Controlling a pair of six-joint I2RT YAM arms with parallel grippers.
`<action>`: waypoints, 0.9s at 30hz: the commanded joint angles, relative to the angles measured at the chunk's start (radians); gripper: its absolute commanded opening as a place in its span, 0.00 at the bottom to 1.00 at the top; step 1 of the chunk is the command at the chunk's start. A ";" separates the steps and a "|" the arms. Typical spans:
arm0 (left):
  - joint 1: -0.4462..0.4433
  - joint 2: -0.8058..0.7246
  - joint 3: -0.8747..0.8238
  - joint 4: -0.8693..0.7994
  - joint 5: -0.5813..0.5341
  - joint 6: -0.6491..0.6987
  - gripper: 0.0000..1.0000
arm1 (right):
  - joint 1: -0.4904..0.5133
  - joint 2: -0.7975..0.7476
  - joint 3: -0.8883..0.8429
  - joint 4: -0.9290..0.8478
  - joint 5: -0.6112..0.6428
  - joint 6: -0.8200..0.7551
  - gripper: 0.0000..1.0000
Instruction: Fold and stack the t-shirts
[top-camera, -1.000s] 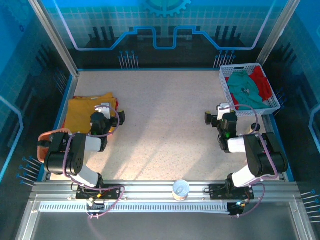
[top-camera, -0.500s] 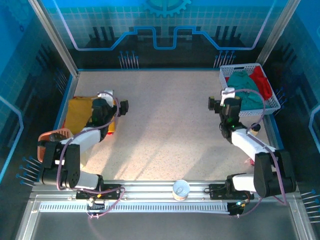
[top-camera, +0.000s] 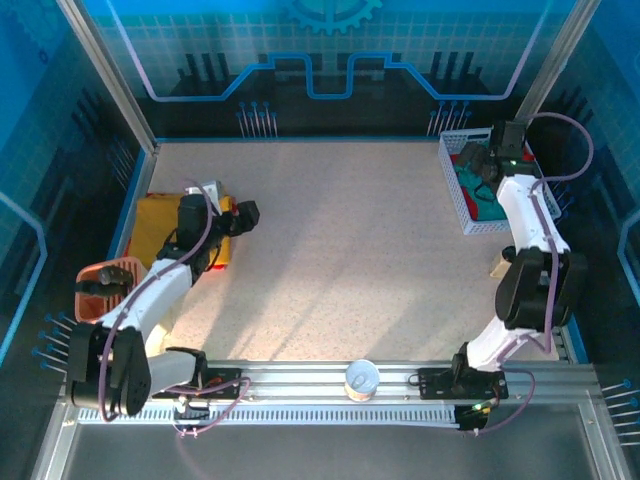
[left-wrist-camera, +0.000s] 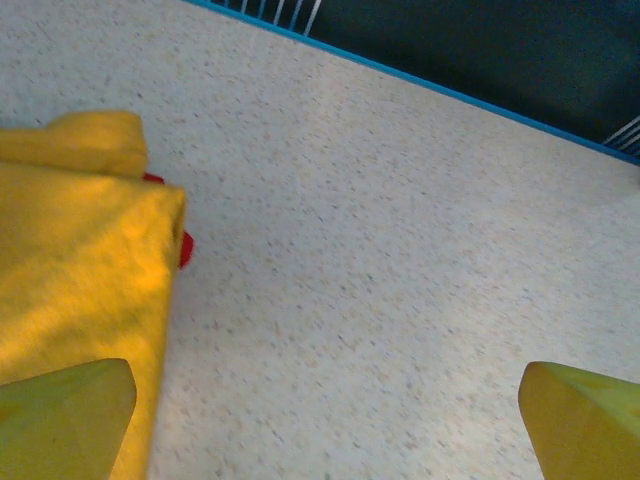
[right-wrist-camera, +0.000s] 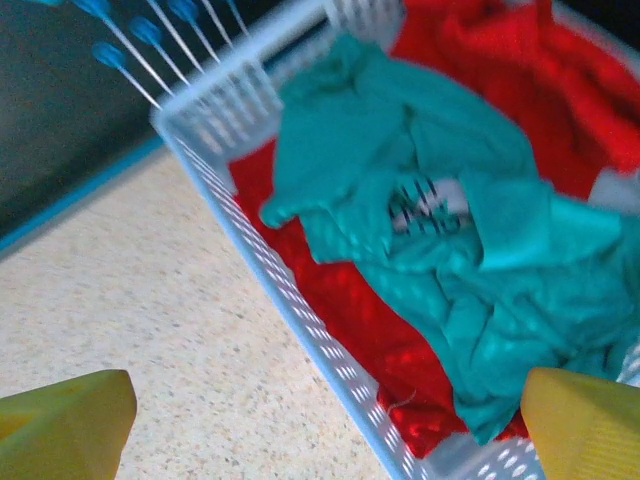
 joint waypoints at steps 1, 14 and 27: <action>-0.029 -0.094 -0.047 -0.072 0.047 -0.062 0.99 | -0.038 0.075 0.030 -0.104 -0.066 0.147 0.97; -0.064 -0.265 -0.147 -0.177 0.102 -0.087 0.92 | -0.058 0.473 0.384 -0.172 0.020 0.217 0.93; -0.068 -0.267 -0.183 -0.137 0.126 -0.100 0.84 | -0.101 0.704 0.641 -0.347 -0.058 0.196 0.65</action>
